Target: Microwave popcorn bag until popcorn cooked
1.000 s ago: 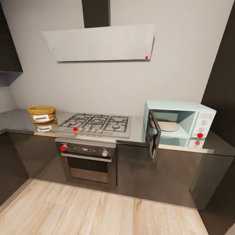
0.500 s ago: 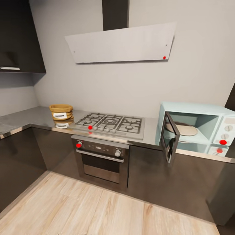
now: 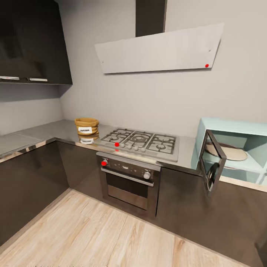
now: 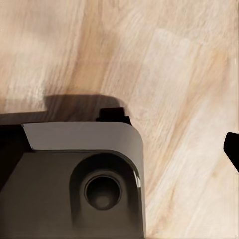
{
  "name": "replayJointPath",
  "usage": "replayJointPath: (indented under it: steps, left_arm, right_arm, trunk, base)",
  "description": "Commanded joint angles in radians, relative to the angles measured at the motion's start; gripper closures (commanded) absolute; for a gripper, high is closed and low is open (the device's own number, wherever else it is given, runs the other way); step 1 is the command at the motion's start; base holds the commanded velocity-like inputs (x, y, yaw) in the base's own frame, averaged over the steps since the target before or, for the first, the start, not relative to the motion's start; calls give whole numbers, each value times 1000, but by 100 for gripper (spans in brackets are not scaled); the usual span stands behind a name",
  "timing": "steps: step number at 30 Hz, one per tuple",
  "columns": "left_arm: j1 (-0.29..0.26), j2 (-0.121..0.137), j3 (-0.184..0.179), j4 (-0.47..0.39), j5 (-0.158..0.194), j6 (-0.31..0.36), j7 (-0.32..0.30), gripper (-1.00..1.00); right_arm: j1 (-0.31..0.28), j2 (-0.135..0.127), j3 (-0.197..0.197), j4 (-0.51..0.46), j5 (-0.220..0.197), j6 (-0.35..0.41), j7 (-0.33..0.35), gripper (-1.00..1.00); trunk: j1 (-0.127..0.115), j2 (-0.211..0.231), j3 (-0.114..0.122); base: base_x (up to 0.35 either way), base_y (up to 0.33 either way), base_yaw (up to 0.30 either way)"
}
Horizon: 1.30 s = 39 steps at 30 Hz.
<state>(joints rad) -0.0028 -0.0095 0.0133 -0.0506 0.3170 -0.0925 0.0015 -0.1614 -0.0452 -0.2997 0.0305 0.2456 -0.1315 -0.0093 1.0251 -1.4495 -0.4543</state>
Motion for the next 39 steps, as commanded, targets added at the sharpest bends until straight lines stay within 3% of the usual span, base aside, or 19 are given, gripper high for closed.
replayJointPath:
  steps: [1,39]
  left_arm:
    - [0,0,1,0,4,-3,0,-100]
    - [0,1,-1,0,6,-1,-6,-100]
  right_arm:
    - [-1,-1,-9,3,9,-5,-5,-100]
    - [11,0,-7,3,11,-8,-4,-100]
  trunk:
    - [0,-1,-1]
    - [0,-1,-1]
  base:
    - [0,0,265]
    - [0,0,251]
